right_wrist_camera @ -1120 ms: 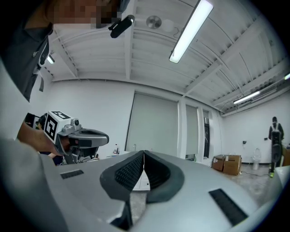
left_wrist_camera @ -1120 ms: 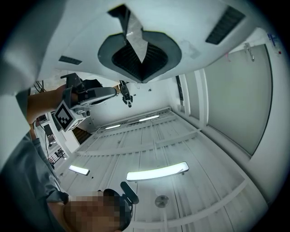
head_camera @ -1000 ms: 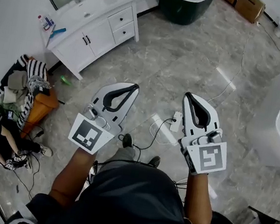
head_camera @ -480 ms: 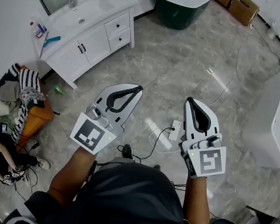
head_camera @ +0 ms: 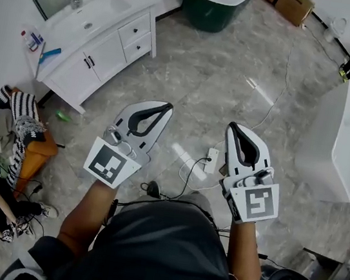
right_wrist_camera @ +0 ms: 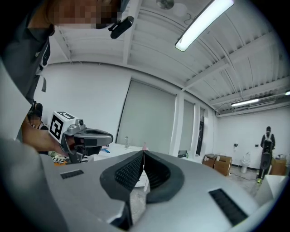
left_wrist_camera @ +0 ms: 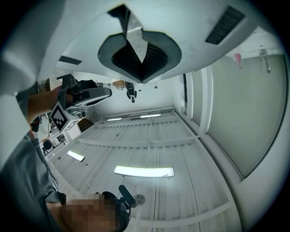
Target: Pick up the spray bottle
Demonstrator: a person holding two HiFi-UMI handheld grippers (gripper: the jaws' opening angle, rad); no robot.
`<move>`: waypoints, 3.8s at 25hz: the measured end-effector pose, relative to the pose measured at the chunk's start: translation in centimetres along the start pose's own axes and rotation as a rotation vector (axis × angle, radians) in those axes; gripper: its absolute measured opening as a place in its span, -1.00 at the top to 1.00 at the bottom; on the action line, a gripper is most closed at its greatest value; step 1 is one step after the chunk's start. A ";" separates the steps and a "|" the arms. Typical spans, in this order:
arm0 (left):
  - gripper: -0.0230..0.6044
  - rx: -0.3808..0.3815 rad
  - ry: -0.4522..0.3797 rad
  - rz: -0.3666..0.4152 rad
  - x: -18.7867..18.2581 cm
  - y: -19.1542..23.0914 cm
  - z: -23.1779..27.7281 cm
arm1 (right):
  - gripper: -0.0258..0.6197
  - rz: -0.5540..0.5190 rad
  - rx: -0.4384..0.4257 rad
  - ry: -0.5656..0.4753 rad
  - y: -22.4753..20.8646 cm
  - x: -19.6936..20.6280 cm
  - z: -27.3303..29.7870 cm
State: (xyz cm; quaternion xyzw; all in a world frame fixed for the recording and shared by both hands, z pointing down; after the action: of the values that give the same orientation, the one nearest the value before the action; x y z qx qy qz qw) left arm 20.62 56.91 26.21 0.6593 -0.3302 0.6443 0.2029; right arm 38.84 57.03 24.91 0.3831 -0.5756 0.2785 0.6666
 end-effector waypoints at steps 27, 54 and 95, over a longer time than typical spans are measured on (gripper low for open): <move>0.92 -0.109 0.161 0.049 2.4 1.1 13.5 | 0.90 0.120 -0.106 -0.034 -16.5 5.3 7.2; 0.92 0.003 0.088 -0.058 7.7 21.9 15.6 | 0.90 0.048 0.025 0.087 -14.9 3.9 25.9; 0.92 0.023 0.106 -0.035 12.7 49.7 32.6 | 0.90 0.084 0.026 0.113 -26.0 5.4 56.3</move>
State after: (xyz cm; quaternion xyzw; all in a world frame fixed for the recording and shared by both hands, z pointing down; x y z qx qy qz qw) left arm 8.67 -2.65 27.99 0.6322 -0.3002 0.6783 0.2238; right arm 29.70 -4.48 27.73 0.3510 -0.5489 0.3350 0.6806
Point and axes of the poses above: the fingertips, and each gripper's own axes: z forward along the fingers, y to its left, x out of its underside, the point moved 5 cm from there along -z, backward along the fingers, and after that the axes turned 5 degrees about x, right-handed, at the moved point
